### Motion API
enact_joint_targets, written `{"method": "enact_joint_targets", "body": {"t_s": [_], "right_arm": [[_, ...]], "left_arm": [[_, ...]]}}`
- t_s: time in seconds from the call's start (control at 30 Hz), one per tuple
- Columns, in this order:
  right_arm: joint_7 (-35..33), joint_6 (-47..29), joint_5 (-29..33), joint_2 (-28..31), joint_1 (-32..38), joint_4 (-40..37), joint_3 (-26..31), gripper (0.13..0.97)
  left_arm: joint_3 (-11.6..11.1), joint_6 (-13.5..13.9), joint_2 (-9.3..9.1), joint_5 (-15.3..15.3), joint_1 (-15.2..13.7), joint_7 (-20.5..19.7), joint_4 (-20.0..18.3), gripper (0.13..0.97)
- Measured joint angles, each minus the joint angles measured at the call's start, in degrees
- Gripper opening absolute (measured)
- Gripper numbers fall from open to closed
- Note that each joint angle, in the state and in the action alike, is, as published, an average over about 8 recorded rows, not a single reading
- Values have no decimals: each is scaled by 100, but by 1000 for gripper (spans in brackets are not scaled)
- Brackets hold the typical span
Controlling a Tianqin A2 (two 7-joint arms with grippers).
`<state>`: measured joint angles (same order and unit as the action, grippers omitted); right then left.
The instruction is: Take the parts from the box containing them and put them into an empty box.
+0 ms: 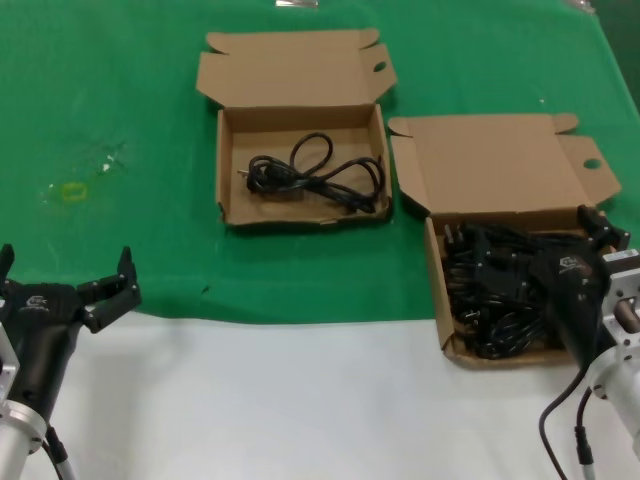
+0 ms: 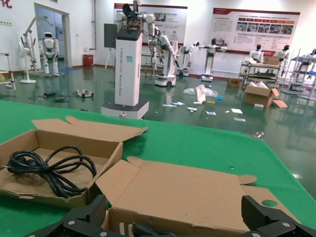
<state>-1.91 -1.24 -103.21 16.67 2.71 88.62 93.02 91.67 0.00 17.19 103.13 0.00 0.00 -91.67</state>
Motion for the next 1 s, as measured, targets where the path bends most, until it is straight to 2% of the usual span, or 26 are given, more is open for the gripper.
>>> {"method": "enact_joint_targets", "body": {"t_s": [1.0], "right_arm": [[0,0,0,0,0,0,0,966]], "left_arm": [[0,0,0,0,0,0,0,966]]}}
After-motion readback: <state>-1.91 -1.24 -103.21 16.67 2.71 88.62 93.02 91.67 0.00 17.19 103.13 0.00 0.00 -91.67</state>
